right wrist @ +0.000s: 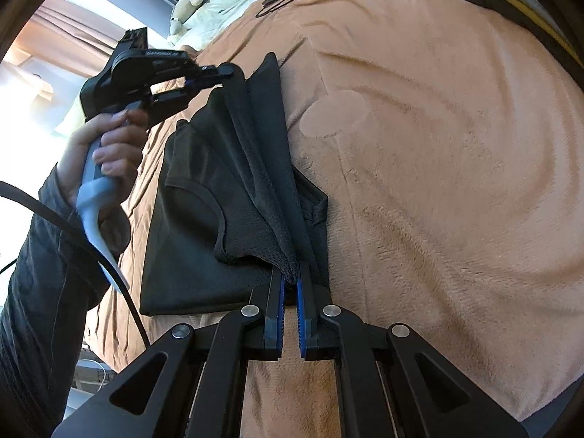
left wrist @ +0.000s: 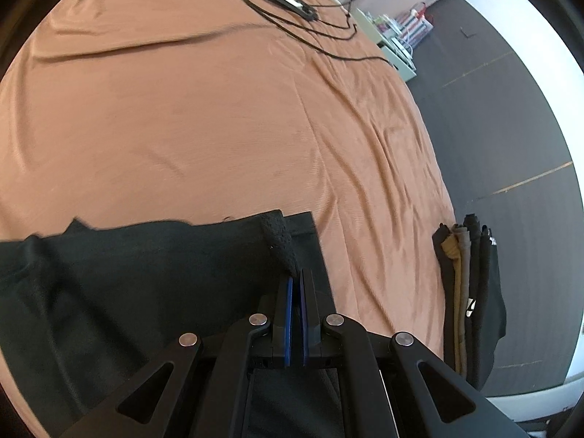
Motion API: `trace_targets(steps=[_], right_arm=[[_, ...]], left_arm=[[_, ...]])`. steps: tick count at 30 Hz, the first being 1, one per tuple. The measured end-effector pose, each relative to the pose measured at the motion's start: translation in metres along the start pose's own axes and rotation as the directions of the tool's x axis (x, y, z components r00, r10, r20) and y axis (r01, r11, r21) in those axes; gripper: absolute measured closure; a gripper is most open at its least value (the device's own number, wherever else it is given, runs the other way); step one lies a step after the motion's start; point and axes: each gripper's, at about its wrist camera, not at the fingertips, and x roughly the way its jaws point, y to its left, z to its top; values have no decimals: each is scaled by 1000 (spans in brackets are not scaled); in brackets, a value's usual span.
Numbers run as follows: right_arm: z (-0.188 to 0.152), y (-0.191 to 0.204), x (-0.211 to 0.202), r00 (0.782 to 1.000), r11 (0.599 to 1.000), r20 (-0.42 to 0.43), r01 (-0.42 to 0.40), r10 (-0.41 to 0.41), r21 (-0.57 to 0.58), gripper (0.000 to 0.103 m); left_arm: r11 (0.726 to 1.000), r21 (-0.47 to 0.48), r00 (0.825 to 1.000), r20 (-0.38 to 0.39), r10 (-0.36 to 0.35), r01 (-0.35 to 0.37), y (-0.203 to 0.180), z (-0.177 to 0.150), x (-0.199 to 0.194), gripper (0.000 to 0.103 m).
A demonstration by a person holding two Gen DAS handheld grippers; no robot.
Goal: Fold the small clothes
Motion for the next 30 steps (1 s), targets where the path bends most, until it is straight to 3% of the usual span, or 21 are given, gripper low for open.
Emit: trace_targets(steps=[8,14,17,19,30], right_arm=[[0,-3,3,1000,1000,-6,-3,3,7,101],[2,-4,5,1000,1000,-12,2,-2,9,101],[4,-3,5,1000,1000,-23,7,-7,18,100],[5,-2,5,1000,1000,-21,7,-7,17,100],[3,3,4,999,999,-10,35,-35,-10,100]], left_arm=[[999,50,1000,-28,7,-5,-17,9,23,100],[996,57,998,-10,62,-61,-24,16,26,98],[998,31,998,2,55,-55,-20,15,16,79],[997,30,997,21,69,-70,-16,10,3,58],[990,-26,989,56,139,-137,30,-31,-61,48]])
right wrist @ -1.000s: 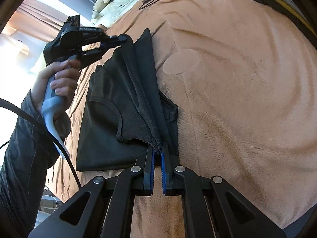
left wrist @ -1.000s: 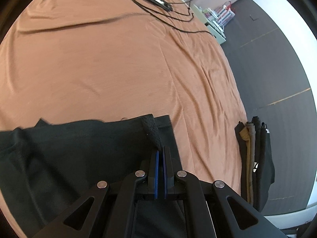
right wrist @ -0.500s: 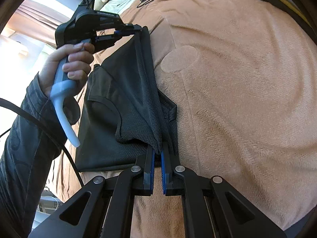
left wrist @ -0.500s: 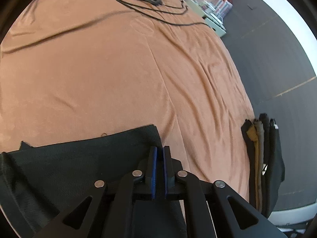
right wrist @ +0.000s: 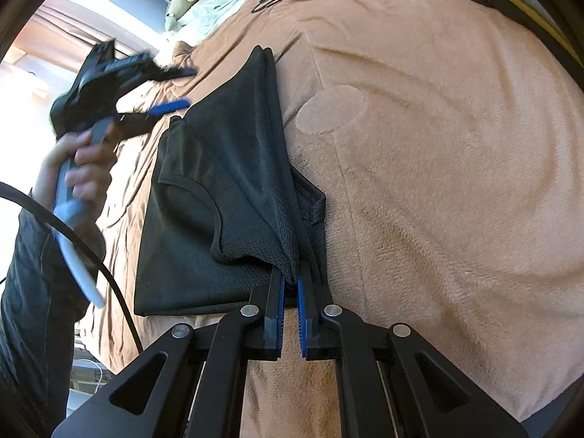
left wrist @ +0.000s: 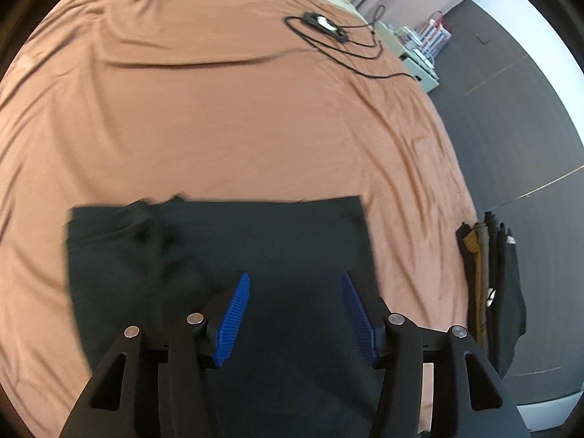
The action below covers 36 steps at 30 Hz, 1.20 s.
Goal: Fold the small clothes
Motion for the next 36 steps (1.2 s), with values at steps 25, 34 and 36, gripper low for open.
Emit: trace_targets(steps=[25,34,36], right_arm=[[-14,16,-20,984,989,126,136,-127,-65,30],[-4,25,3,978,969,75,203,-194,-139,30],[0,26,5,978,970,78,203,-194,-134,30]], left_arm=[[997,-69,999,-47,18,-22,55,-72,-14,42],[997,-69,998,-50,-36,32,44,-67,-5,38],[997,-68,998,-47,-50,47,41,-63,-5,38]])
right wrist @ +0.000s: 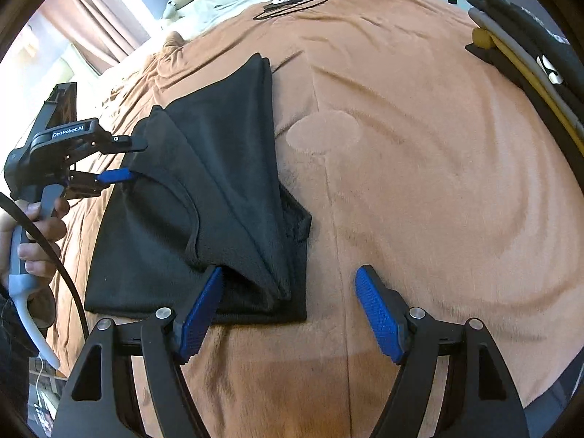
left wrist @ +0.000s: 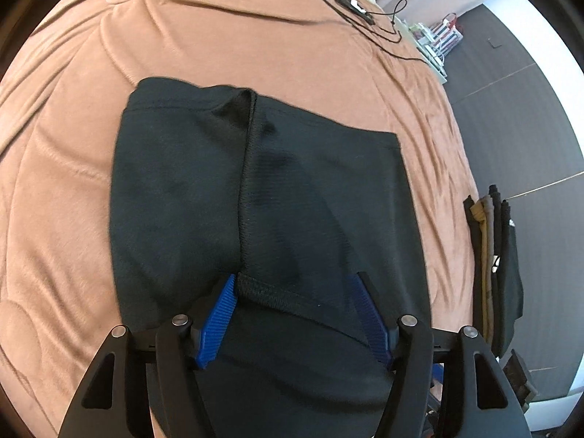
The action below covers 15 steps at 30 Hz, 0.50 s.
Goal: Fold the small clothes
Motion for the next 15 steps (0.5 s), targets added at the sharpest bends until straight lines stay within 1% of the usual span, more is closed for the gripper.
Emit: trace_targets(steps=[9,15], right_arm=[[15,-12,7,999,998,30,-16,14,65,30],[22,-24,4,999,995,43,-26,22,101,30]], left_arm=[[998,29,999,6,-50,50,-22,22,9,38],[997,56,998,9,-61,61,-43,43,21,38]])
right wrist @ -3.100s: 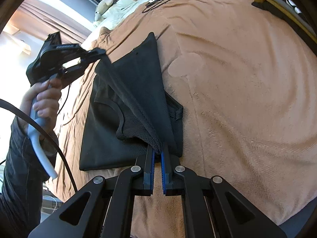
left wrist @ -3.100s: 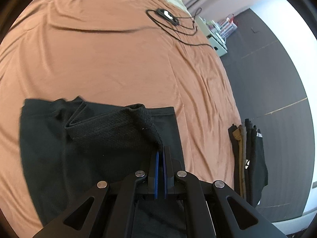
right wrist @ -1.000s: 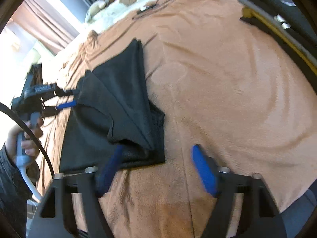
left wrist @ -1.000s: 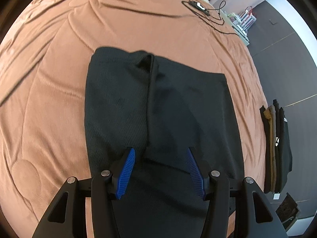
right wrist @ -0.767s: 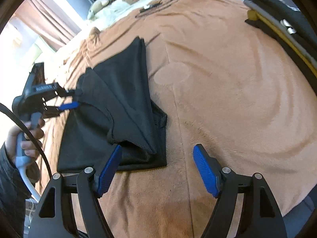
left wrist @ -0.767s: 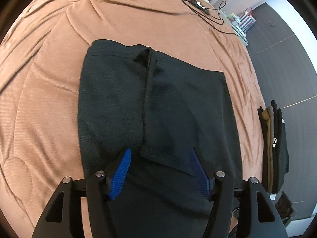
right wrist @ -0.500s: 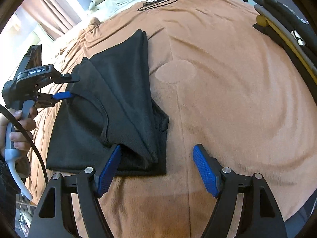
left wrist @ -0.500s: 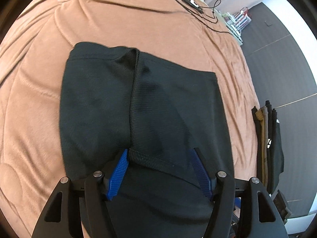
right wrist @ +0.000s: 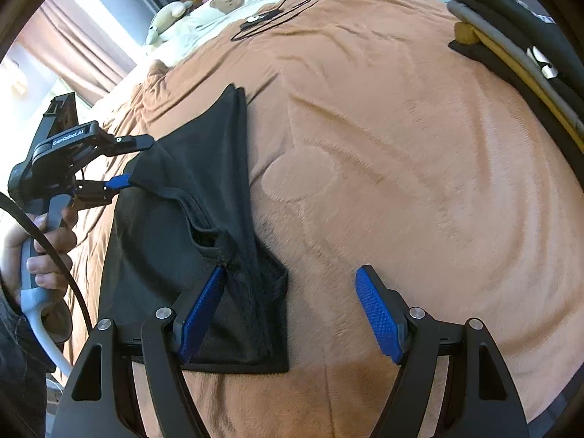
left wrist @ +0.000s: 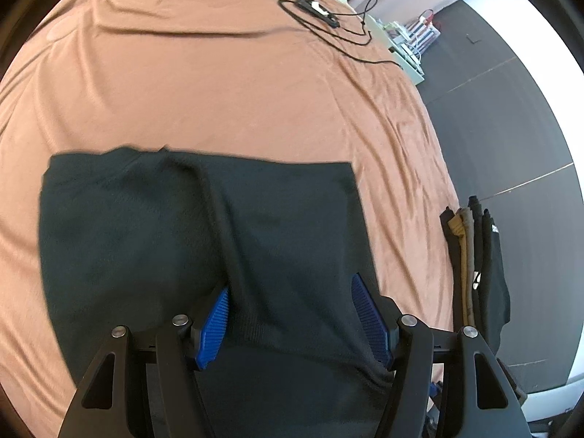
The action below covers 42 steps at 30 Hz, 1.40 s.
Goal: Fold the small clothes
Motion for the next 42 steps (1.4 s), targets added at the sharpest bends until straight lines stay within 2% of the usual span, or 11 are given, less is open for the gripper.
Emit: trace_targets(steps=[5,10,16,19,23,26,28,30,34,38,42], right_arm=[[0,-7,-11,1000,999,7,-28,28,28,30],[-4,-2,-16,998,998,-10,-63,63,1,30],[-4,-4,-10,998,999,-37,-53,53,-11,30],[-3,-9,-10,999,999,-29,-44,45,9,30],[-3,-7,-7,999,999,-29,-45,46,18,34],[0,-5,-1,998,998,-40,-54,55,17,48],[1,-6,4,998,999,-54,-37,38,15,62],[2,-8,7,997,999,-65,-44,46,26,64],[2,-16,5,990,989,-65,-121,126,80,64],[1,-26,4,983,978,-66,-163,173,134,64],[-3,-26,-1,982,977,-57,-170,178,127,64]], left_arm=[[1000,16,1000,-4,-1,1,-13,16,15,38],[1000,26,1000,-12,-4,5,-24,23,30,38],[997,39,997,13,-71,70,-34,28,31,38],[997,68,999,15,-30,29,-35,25,28,38],[997,76,1000,14,6,-7,-24,19,16,38],[997,65,999,27,43,-45,-11,12,1,38],[997,56,998,35,60,-62,-3,6,-10,38],[997,43,997,40,69,-70,7,-3,-21,38],[996,0,995,46,91,-91,29,-22,-41,38],[993,-59,993,54,105,-102,55,-44,-59,38],[990,-98,993,52,110,-105,72,-66,-73,38]])
